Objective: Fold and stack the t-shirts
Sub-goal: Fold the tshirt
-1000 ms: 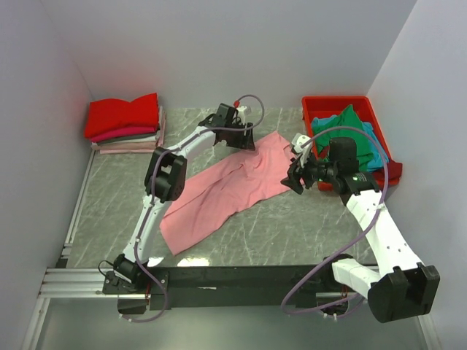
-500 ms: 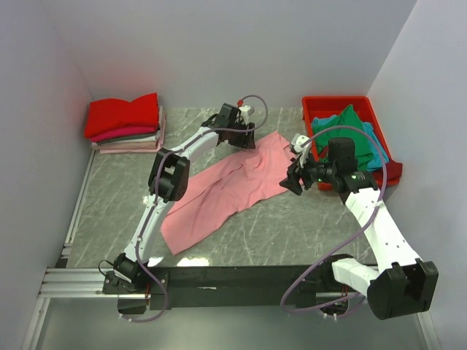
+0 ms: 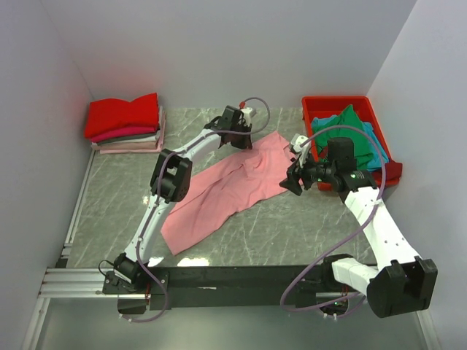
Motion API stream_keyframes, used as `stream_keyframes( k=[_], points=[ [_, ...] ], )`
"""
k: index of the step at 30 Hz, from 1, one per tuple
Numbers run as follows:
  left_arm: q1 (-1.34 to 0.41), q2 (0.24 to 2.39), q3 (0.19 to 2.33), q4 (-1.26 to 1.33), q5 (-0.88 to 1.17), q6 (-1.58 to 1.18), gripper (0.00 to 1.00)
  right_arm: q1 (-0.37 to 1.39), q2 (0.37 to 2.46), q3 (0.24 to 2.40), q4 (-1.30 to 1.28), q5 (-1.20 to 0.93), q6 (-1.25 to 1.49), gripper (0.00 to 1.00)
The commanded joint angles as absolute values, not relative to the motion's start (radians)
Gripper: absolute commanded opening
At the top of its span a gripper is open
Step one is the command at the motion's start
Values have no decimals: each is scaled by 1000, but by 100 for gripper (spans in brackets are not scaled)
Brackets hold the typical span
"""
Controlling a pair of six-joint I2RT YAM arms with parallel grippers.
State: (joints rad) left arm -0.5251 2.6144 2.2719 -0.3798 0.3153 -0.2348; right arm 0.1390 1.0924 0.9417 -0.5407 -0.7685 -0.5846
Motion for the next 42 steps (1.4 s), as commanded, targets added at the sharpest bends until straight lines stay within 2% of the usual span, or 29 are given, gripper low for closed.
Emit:
stream_keyframes(
  k=[1, 14, 21, 25, 28, 29, 31, 32, 34, 37, 38, 40, 42],
  points=[
    [-499, 2593, 2247, -364, 247, -294, 0, 129, 1097, 943, -542, -778, -591, 70],
    [-292, 2497, 2050, -353, 103, -575, 0, 127, 1123, 942, -542, -761, -591, 70],
    [-246, 2422, 1974, -382, -75, -670, 0, 126, 1150, 950, -548, -739, -583, 70],
    [-230, 2375, 1948, -350, -12, -658, 1, 136, 1170, 951, -589, -816, -670, 70],
    [-230, 2268, 1876, -302, 63, -594, 24, 196, 1189, 939, -667, -870, -872, 70],
    [-230, 2231, 1850, -293, 63, -586, 35, 269, 1190, 924, -672, -855, -914, 70],
    [-230, 2097, 1752, -266, 43, -565, 44, 369, 1187, 867, -632, -758, -1011, 73],
    [-230, 2047, 1717, -258, 22, -554, 50, 485, 1184, 841, -555, -712, -1037, 76],
    [-227, 1887, 1617, -247, -64, -532, 56, 587, 1196, 789, -474, -614, -1132, 84],
    [-213, 1650, 1462, -241, -190, -521, 67, 796, 1287, 755, -356, -550, -1184, 85],
    [-198, 1523, 1365, -241, -207, -529, 73, 892, 1323, 791, -306, -519, -1139, 85],
    [-180, 1395, 1255, -252, -236, -570, 79, 994, 1442, 854, -243, -383, -1076, 77],
    [-144, 1210, 1084, -277, -230, -600, 82, 1066, 1506, 880, -128, -313, -1028, 74]
  ],
)
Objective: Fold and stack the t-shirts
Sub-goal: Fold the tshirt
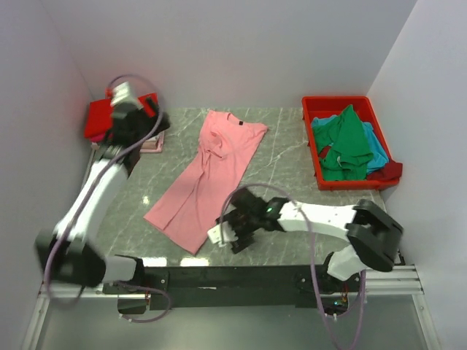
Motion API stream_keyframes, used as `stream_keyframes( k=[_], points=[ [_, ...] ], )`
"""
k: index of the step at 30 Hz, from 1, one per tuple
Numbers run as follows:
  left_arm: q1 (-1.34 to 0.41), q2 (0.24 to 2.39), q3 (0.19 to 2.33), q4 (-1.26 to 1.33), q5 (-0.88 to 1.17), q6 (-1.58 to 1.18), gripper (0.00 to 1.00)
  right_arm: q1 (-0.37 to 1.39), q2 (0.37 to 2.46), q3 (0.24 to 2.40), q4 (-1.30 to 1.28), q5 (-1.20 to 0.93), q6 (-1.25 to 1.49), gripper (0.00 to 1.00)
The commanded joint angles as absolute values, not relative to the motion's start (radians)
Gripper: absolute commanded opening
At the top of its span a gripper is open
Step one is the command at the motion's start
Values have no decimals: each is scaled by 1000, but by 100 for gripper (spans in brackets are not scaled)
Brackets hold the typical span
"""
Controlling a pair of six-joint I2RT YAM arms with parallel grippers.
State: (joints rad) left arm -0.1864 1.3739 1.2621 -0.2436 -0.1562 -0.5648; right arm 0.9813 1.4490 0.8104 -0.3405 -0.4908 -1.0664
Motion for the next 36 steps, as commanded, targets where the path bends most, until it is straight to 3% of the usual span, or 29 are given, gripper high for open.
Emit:
stream_keyframes(
  k=[1, 5, 8, 11, 17, 21, 24, 32, 36],
  points=[
    [-132, 1151, 1030, -287, -216, -620, 82, 1115, 1561, 890, -85, -258, -1022, 74],
    [-104, 867, 815, -385, -239, -621, 83, 1215, 1684, 939, 52, -151, -1008, 74],
    [-103, 654, 779, -469, -271, -621, 84, 1242, 1744, 962, 84, -133, -1009, 73],
    [-103, 577, 787, -528, -276, -634, 84, 1255, 1782, 977, 74, -147, -1026, 69],
    [-103, 531, 818, -578, -244, -644, 84, 1279, 1821, 988, 8, -221, -1049, 47],
    [-103, 531, 813, -587, -204, -643, 84, 1279, 1786, 962, -60, -268, -1078, 14],
    [-103, 531, 798, -589, -149, -653, 84, 1272, 1696, 888, -129, -301, -1129, 6],
    [-104, 596, 663, -516, 197, -745, 82, 1200, 1428, 689, -466, -376, -1262, 2],
    [-104, 669, 577, -440, 336, -788, 82, 1172, 1304, 623, -531, -383, -1259, 17]
  ],
)
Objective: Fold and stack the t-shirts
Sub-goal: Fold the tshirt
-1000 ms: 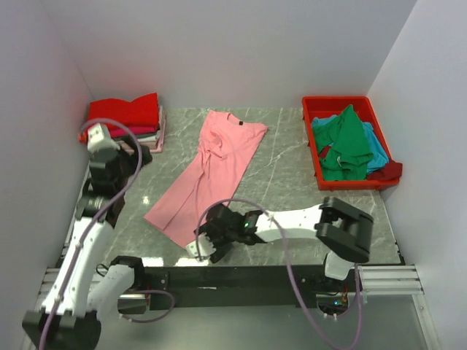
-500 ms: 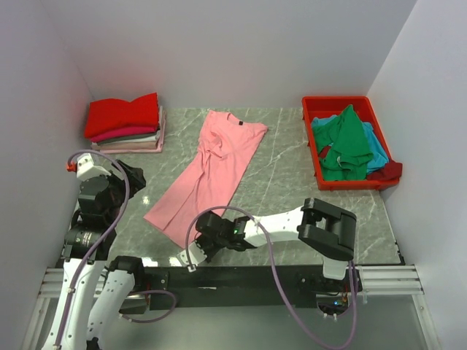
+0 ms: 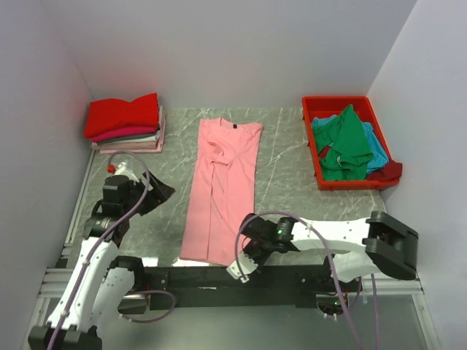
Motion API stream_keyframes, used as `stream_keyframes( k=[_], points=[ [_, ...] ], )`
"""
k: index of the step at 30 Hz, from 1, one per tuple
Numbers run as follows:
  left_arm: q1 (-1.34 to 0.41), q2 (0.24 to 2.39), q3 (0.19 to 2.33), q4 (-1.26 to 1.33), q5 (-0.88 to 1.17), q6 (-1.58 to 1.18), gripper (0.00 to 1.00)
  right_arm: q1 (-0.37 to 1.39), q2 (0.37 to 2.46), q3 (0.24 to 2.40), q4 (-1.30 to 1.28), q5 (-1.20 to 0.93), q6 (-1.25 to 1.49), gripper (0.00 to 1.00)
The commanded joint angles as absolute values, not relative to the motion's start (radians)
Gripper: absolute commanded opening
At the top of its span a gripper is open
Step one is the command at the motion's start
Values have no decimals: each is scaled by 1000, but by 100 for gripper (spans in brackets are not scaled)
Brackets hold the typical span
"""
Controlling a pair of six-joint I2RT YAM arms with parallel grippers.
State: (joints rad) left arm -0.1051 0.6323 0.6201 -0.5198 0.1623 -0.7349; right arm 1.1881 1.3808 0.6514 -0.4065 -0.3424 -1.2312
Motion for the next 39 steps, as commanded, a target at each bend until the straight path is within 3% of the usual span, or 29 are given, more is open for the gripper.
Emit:
stream_keyframes(
  k=[1, 4, 8, 12, 14, 19, 25, 29, 39],
  points=[
    [-106, 686, 551, -407, 354, -790, 83, 1167, 1284, 611, -557, -383, -1255, 23],
    [-107, 771, 551, -377, 361, -779, 83, 1135, 1204, 601, -624, -380, -1250, 48],
    [-117, 990, 655, -270, 316, -759, 83, 1024, 1109, 618, -689, -385, -1229, 60],
    [-123, 1317, 865, -163, 314, -677, 78, 765, 1025, 673, -609, -433, -1093, 60],
    [-136, 1522, 1046, -166, 318, -634, 73, 683, 1015, 696, -487, -443, -892, 60],
    [-161, 1879, 1441, -241, 350, -537, 65, 350, 1083, 853, -469, -684, -634, 59],
    [-181, 2230, 1748, -333, 310, -495, 57, 249, 1089, 919, -517, -747, -594, 59],
    [-187, 2328, 1854, -348, 288, -494, 55, 230, 1078, 890, -483, -775, -555, 59],
    [-193, 2519, 2118, -471, 262, -505, 34, 198, 1124, 884, -454, -769, -509, 59]
  ],
)
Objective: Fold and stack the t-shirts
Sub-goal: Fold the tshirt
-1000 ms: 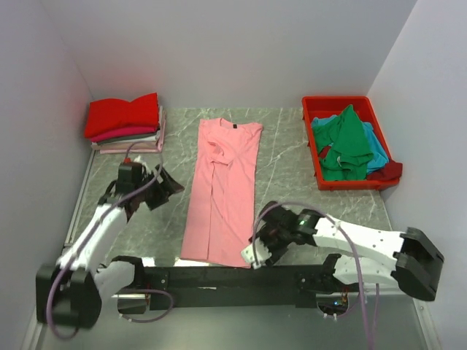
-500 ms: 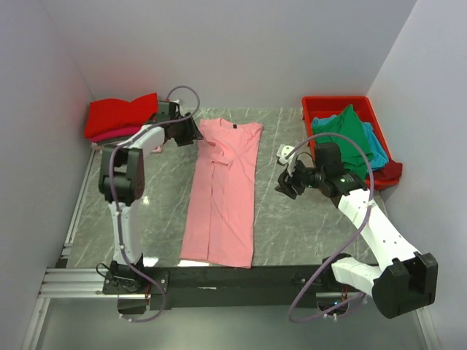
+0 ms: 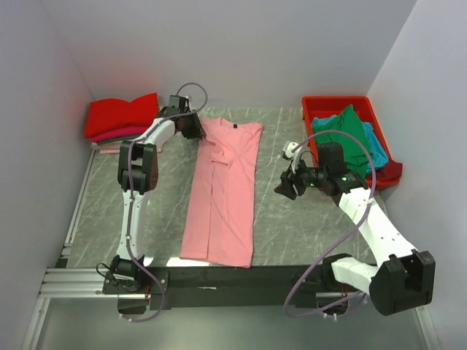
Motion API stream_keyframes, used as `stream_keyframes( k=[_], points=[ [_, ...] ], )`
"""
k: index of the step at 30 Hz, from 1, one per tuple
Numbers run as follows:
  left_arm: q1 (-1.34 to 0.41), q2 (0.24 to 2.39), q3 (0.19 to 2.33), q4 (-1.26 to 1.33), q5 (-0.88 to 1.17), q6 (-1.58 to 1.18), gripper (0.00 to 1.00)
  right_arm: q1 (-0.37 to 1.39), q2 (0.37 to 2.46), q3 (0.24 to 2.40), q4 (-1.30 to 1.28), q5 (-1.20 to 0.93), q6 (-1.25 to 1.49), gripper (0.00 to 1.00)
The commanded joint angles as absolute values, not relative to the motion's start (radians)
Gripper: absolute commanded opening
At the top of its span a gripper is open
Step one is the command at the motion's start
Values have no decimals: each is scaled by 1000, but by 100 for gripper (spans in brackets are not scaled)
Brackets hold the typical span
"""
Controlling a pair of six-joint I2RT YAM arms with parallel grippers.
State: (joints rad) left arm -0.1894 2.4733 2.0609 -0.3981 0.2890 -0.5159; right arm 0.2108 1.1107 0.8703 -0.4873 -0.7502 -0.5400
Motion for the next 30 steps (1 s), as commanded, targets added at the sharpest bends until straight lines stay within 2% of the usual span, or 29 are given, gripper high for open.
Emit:
stream_keyframes(
  k=[1, 2, 6, 8, 21, 22, 23, 24, 27, 30],
  points=[
    [-195, 2532, 2125, -472, 264, -505, 31, 196, 1132, 887, -457, -769, -508, 59],
    [-195, 2537, 2128, -469, 264, -508, 28, 195, 1134, 890, -456, -765, -506, 59],
    [-186, 2539, 2125, -457, 242, -523, 5, 190, 1146, 890, -456, -761, -499, 59],
    [-178, 2520, 2112, -443, 204, -534, 0, 189, 1154, 891, -453, -750, -497, 59],
    [-68, 2438, 1993, -424, 95, -571, 0, 189, 1285, 971, -468, -661, -456, 59],
    [-63, 2424, 1984, -410, 116, -574, 1, 190, 1322, 983, -474, -661, -453, 59],
    [-61, 2415, 1974, -400, 130, -578, 7, 189, 1345, 1014, -480, -666, -449, 59],
    [-61, 2405, 1958, -381, 143, -577, 23, 190, 1370, 1034, -488, -672, -443, 59],
    [-61, 2338, 1925, -362, 193, -572, 43, 189, 1485, 1118, -514, -712, -402, 59],
    [-61, 2223, 1872, -342, 225, -540, 53, 201, 1592, 1209, -577, -782, -420, 59]
  ],
)
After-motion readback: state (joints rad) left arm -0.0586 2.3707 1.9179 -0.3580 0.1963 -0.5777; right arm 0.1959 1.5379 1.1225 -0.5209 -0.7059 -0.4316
